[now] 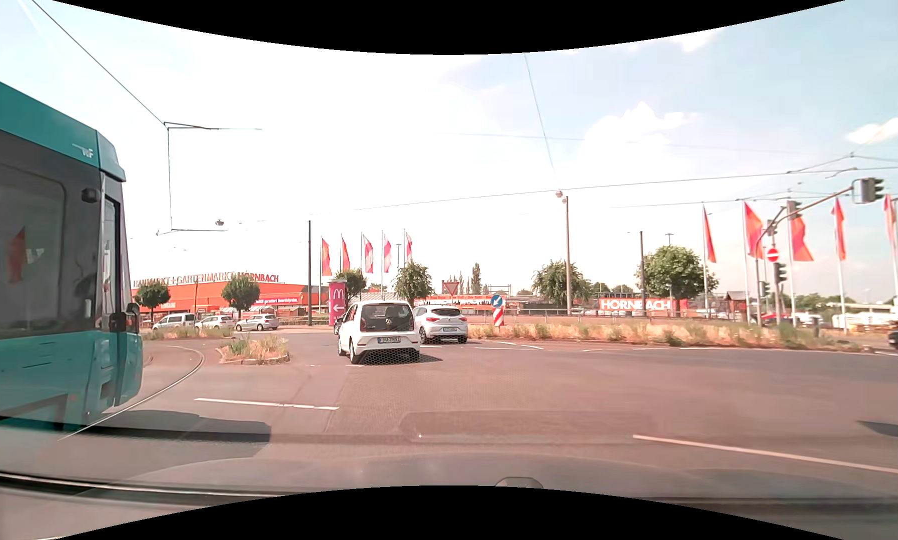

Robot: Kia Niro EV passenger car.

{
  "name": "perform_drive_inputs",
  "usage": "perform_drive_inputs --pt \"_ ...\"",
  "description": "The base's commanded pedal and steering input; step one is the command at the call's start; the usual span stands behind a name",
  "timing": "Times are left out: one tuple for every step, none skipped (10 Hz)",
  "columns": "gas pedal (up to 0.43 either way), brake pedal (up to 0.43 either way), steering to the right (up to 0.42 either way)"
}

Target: Follow the waypoints while adhering to traffic rules and regulations

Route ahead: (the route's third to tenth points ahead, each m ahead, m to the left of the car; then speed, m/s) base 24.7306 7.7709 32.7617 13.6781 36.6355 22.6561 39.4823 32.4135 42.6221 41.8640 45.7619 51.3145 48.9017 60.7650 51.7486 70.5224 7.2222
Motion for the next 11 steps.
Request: perform_drive_inputs --pt "0.130 0.000 -0.133" --pt "0.118 0.000 -0.135" --pt "0.118 0.000 -0.137" --pt "0.079 0.000 -0.148" --pt "0.008 0.000 -0.160" --pt "0.000 0.000 -0.166" --pt "0.000 0.000 -0.166" --pt "0.000 0.000 -0.165" --pt "0.000 0.000 -0.165" --pt "0.000 0.000 -0.163" --pt "0.000 0.000 -0.159"
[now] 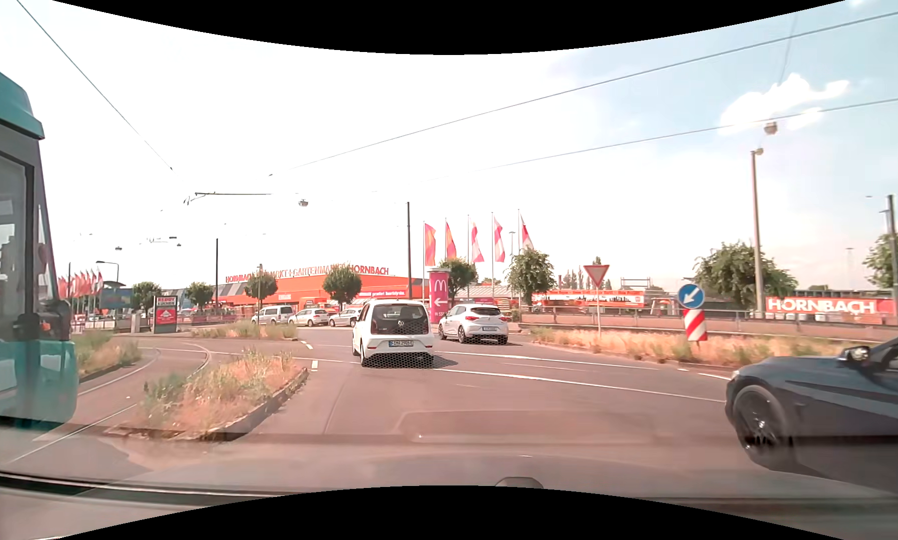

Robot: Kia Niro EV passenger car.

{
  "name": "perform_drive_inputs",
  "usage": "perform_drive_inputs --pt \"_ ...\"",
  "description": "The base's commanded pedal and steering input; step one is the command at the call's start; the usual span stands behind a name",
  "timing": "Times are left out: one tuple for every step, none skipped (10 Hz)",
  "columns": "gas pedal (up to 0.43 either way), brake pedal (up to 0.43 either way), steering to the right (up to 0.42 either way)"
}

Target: Follow the waypoints while adhering to traffic rules and regulations

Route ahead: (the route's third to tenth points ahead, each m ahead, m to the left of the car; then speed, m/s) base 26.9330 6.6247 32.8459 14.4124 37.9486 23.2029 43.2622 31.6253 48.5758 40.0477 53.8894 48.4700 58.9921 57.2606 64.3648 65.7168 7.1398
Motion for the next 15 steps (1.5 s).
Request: perform_drive_inputs --pt "0.000 0.000 -0.153" --pt "0.000 0.000 -0.148" --pt "0.000 0.000 -0.141" --pt "0.000 0.000 -0.136" --pt "0.000 0.000 -0.127" --pt "0.000 0.000 -0.117" --pt "0.000 0.000 -0.110" --pt "0.000 0.000 -0.103" --pt "0.000 0.000 -0.099" --pt "0.000 0.000 -0.100" --pt "0.000 0.000 -0.100" --pt "0.000 0.000 -0.099" --pt "0.000 0.000 -0.099" --pt "0.000 0.000 -0.099" --pt "0.000 0.000 -0.095"
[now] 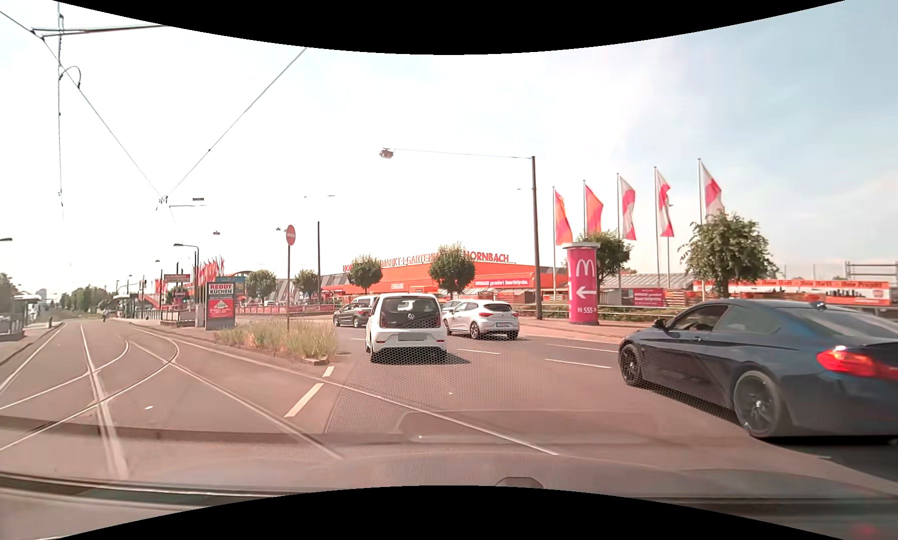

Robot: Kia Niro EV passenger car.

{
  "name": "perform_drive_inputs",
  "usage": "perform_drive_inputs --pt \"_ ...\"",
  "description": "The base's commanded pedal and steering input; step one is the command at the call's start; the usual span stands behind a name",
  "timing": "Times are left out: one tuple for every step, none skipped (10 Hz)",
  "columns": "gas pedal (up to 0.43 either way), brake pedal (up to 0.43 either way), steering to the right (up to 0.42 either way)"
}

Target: Follow the waypoints while adhering to traffic rules and regulations

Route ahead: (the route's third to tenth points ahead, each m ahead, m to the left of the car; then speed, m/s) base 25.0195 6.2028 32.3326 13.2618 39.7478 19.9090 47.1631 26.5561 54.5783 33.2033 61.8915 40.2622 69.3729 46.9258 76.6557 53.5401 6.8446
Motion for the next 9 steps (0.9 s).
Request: perform_drive_inputs --pt "0.000 0.000 -0.093" --pt "0.000 0.000 -0.094" --pt "0.000 0.000 -0.095" --pt "0.000 0.000 -0.096" --pt "0.000 0.000 -0.094" --pt "0.000 0.000 -0.090" --pt "0.000 0.000 -0.088" --pt "0.000 0.000 -0.090" --pt "0.000 0.000 -0.093"
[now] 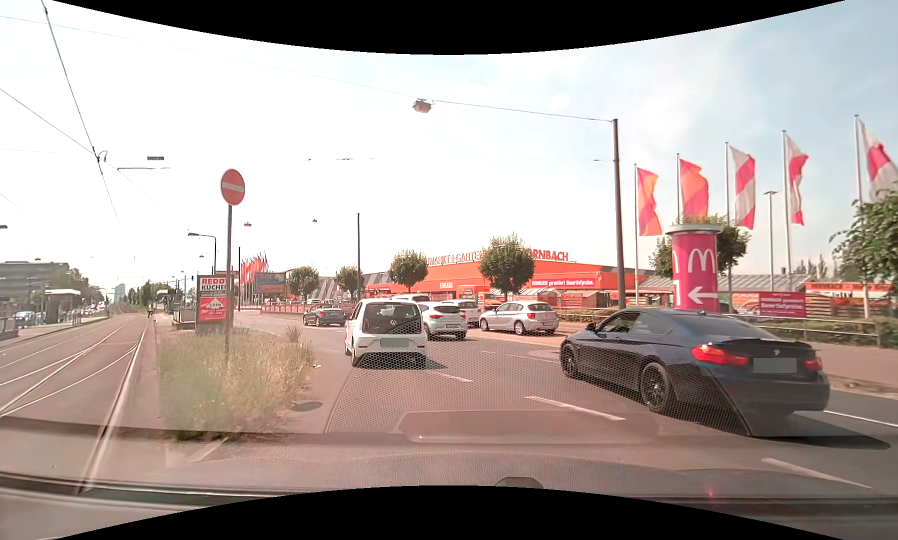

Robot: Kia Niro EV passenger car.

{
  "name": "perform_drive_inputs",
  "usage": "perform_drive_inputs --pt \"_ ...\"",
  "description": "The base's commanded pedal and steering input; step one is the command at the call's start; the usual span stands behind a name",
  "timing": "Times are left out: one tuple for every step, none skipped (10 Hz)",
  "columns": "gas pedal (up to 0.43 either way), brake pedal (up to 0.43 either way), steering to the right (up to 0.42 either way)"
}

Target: Follow the waypoints while adhering to traffic rules and regulations

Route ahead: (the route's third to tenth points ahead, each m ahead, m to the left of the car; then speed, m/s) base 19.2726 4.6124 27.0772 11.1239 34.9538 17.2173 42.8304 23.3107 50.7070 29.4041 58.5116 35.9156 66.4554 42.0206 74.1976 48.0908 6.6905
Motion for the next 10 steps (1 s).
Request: perform_drive_inputs --pt "0.000 0.000 -0.106" --pt "0.000 0.000 -0.127" --pt "0.000 0.000 -0.133" --pt "0.000 0.000 -0.132" --pt "0.000 0.000 -0.133" --pt "0.000 0.000 -0.134" --pt "0.000 0.000 -0.133" --pt "0.000 0.000 -0.133" --pt "0.000 0.000 -0.133" --pt "0.047 0.000 -0.133"
